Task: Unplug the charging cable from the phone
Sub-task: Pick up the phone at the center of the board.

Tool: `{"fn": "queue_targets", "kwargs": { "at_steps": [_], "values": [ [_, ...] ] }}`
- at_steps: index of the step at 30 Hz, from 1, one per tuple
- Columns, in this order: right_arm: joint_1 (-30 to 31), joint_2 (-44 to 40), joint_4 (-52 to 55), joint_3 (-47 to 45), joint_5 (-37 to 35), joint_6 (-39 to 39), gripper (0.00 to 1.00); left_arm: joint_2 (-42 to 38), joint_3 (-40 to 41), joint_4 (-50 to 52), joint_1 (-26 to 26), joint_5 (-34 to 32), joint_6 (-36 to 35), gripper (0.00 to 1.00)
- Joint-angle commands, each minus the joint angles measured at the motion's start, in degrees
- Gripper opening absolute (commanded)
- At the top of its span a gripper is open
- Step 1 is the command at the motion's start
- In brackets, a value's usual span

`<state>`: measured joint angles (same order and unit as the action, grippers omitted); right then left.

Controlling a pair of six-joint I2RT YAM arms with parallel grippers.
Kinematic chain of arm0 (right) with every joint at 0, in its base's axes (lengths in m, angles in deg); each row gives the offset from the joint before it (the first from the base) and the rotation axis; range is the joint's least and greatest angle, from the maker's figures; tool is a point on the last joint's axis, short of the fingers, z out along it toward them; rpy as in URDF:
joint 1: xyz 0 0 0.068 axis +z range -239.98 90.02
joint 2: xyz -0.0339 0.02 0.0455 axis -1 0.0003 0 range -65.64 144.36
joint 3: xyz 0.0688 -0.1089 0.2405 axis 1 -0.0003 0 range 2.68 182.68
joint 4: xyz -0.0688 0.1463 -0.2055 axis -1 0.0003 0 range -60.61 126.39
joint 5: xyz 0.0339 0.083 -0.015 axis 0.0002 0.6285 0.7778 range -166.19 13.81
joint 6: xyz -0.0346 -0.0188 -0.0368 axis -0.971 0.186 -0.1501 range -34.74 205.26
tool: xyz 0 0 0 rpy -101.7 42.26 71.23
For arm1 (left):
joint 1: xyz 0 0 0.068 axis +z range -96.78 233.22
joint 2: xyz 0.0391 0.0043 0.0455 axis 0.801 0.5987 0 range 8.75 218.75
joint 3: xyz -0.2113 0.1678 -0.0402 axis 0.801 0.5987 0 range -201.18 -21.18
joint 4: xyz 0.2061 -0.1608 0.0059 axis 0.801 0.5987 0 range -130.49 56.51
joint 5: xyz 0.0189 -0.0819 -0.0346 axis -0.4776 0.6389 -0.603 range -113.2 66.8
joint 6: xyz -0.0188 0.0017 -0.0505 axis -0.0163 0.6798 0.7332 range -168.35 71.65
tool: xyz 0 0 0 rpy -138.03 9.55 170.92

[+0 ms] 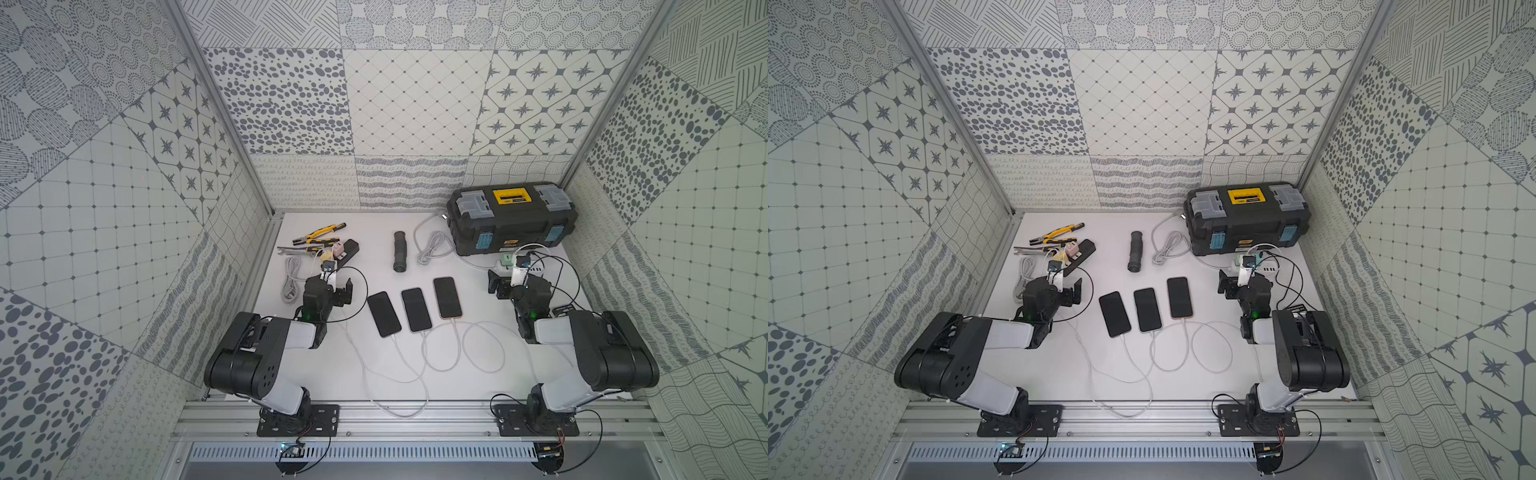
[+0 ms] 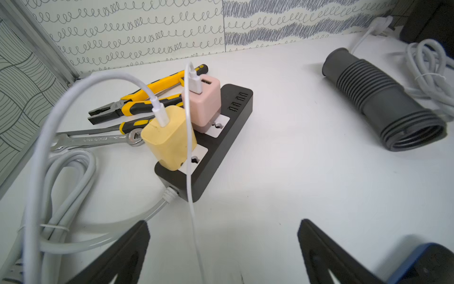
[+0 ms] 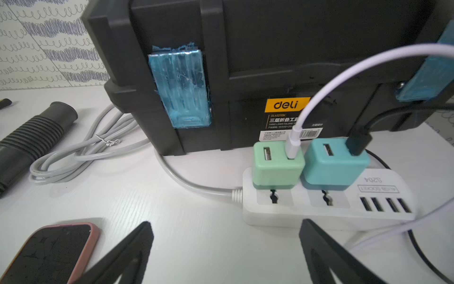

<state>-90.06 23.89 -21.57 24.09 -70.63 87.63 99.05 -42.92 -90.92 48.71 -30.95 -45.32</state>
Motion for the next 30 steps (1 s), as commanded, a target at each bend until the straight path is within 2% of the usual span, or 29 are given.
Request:
{"fn": "queue_targets", "kwargs": {
  "at_steps": [1, 14, 19, 23, 30],
  "values": [
    [0.2, 0.5, -1.5, 1.0, 0.5, -0.5, 0.97, 0.3, -0.2, -2.5, 0.1, -0.8, -1.3, 0.98],
    [0.2, 0.5, -1.5, 1.0, 0.5, -0.6, 0.97, 0.3, -0.1, -2.7, 0.2, -0.9, -1.4, 0.98],
    [0.2, -0.7, -0.1, 1.2, 1.1, -1.0, 0.97, -1.0, -0.3, -1.6, 0.2, -3.8, -0.2, 0.98],
    [0.3, -5.2, 8.8, 4.1, 2.2, -1.5, 0.97, -5.7, -1.9, 6.0, 0.1, -3.5, -0.6, 0.98],
    [3.4, -12.4, 28.5, 11.9, 0.1, -2.8, 0.97, -11.5, -4.0, 16.2, -0.9, -4.8, 1.5, 0.98]
  ]
}}
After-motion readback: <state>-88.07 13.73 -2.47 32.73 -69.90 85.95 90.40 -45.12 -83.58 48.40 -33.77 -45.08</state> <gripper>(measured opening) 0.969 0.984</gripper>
